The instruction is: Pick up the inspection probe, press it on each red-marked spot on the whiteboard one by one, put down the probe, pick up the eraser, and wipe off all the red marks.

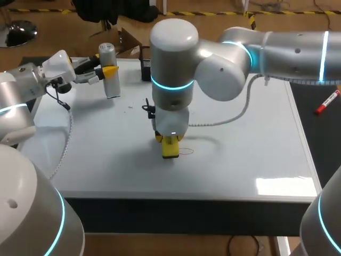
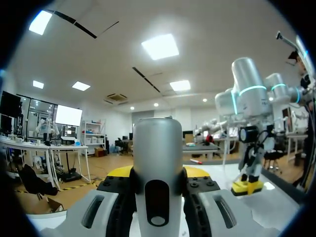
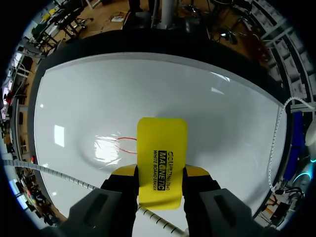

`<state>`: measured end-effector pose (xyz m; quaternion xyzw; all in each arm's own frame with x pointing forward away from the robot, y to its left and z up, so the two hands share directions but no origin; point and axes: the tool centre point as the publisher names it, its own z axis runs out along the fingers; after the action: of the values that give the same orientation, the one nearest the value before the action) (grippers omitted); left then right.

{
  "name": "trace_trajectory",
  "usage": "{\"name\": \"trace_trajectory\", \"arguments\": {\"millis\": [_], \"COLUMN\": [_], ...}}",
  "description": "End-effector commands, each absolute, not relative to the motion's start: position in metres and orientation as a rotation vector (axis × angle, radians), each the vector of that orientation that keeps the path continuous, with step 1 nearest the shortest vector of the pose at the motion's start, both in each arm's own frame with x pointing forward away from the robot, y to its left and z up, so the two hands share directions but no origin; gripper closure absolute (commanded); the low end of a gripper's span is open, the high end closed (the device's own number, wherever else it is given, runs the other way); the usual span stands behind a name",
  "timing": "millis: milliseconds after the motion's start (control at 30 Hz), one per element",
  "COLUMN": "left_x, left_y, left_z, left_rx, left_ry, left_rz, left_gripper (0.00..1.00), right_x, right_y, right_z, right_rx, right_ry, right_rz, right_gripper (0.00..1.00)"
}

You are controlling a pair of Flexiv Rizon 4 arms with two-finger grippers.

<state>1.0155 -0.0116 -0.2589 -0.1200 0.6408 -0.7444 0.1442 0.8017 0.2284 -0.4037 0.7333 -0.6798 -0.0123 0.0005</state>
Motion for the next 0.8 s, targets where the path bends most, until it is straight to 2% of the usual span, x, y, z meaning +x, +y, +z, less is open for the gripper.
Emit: {"name": "trace_trajectory", "arguments": {"millis": [33, 467, 800], "left_x": [1.014, 1.014, 1.014], "left_y": [-0.012, -0.012, -0.012], "left_z": [-0.257, -0.257, -0.257], "left_rx": [-0.349, -0.349, -0.349], "left_ry": [1.846, 1.846, 1.846], "left_rz": [-2.142, -2.142, -2.142], "left_gripper": [1.00, 1.00, 1.00], "right_x": [0.796, 0.791, 0.787], "right_y": [0.235, 0.247, 0.237], "right_z": [-0.414, -0.423, -0.433], "right_rx": [2.305, 2.389, 2.375], "right_ry": [-2.140, -2.115, -2.114], "right_rz": [-0.031, -0.058, -0.111], "right_gripper": [1.00, 1.00, 1.00]}}
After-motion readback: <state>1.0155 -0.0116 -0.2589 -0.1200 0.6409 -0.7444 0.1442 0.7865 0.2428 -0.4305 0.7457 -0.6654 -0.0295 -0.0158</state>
